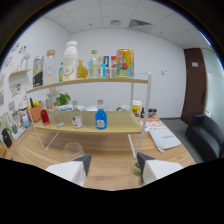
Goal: Make me a cup of Mojito.
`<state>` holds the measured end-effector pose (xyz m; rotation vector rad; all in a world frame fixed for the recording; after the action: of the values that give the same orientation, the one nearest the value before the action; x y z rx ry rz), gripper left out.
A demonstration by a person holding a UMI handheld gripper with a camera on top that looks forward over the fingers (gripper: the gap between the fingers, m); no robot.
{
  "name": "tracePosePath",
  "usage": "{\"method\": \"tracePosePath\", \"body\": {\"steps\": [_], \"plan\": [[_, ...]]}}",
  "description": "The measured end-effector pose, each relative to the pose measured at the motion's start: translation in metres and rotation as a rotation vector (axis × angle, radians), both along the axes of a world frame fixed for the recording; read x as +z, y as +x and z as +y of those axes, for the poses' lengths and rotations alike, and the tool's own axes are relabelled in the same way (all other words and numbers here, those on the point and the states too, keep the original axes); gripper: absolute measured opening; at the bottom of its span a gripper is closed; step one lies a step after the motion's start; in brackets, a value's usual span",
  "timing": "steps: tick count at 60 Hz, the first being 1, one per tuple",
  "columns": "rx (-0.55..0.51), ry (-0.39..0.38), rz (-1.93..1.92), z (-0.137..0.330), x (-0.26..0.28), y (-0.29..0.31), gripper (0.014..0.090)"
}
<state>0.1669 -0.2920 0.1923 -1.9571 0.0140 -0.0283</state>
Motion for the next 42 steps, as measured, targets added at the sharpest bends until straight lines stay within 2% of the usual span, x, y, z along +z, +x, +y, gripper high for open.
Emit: {"method": "tracePosePath", "body": {"steps": [8,14,20,35,42], "plan": [[0.06,0.004,-0.004,-0.019,-0.01,-0.065,0.0861],[0.087,-0.04,0.018,-0.032,-0.028,-0.106,0.0861],[0.098,-0.047,0.025,-0.027,-0.025,-0.132,0.0859],[0.049,0.05,0.059,0.058,0.038,-0.144,0.0862],[0.023,0.049,0.048,0.103,0.046,-0.136,0.0864]]}}
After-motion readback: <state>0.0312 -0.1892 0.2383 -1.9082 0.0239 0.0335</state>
